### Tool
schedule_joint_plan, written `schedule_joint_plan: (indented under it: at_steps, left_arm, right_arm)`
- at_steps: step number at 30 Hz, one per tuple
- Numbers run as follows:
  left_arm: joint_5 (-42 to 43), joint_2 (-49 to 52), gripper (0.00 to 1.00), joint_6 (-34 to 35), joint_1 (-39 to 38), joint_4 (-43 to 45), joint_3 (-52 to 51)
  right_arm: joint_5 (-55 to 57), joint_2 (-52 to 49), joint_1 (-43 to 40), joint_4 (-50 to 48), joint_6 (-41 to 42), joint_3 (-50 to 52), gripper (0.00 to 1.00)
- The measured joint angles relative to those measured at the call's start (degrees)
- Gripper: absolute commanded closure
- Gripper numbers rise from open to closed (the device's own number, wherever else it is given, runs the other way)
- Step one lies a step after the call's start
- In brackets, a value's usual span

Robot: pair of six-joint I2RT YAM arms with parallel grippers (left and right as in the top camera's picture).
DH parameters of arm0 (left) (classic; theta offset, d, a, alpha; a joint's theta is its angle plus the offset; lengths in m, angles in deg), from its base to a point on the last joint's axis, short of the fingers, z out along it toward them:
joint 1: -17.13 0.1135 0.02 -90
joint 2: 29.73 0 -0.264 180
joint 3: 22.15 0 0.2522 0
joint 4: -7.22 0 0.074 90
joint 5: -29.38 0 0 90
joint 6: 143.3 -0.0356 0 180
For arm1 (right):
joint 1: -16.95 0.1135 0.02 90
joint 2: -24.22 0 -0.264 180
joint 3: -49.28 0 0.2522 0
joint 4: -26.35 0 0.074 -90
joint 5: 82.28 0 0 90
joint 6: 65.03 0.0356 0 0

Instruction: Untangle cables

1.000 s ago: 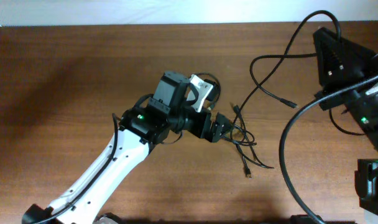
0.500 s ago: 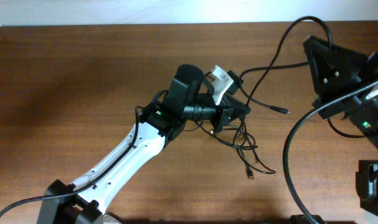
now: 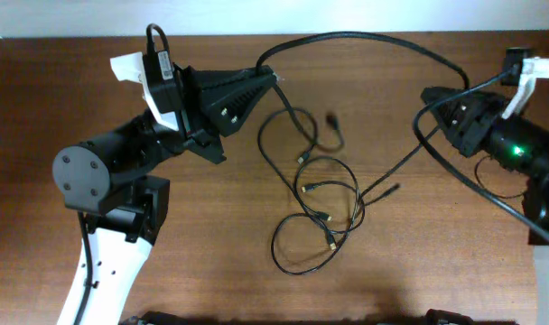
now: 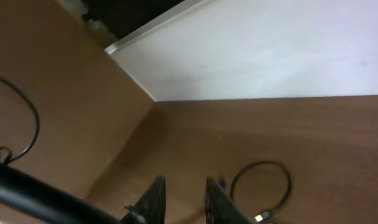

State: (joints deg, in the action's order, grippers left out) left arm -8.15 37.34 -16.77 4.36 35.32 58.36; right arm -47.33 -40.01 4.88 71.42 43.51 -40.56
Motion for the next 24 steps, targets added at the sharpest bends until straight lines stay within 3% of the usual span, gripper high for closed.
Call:
schedule_joint_plan:
  at_steps: [4, 9, 20, 21, 23, 24]
  left_arm:
    - [-0.4, 0.0, 1.0, 1.1, 0.0, -6.5, 0.1]
    - [-0.4, 1.1, 1.0, 1.1, -5.5, -7.0, 0.1]
    - [-6.4, 4.2, 1.0, 1.1, -16.2, -5.2, 0.1]
    - [-7.0, 4.2, 1.0, 1.1, -16.5, -5.2, 0.1]
    - [-8.1, 4.2, 1.0, 1.1, -16.7, -5.2, 0.1]
    - [-8.4, 4.2, 1.0, 1.0, -16.7, -5.2, 0.1]
  right_arm:
    - [-13.7, -0.9, 0.0, 0.0, -9.6, 0.0, 0.7]
    - [-25.1, -0.9, 4.9, -0.5, -18.4, 0.0, 0.62]
    - [-24.6, -0.9, 14.6, -2.6, -19.9, 0.0, 0.62]
    - [-24.1, -0.9, 15.3, -2.6, -19.9, 0.0, 0.66]
    - [-23.0, -2.0, 18.6, -2.6, -20.0, 0.0, 0.93]
    - [-22.4, -2.7, 19.2, -2.6, -20.3, 0.0, 0.96]
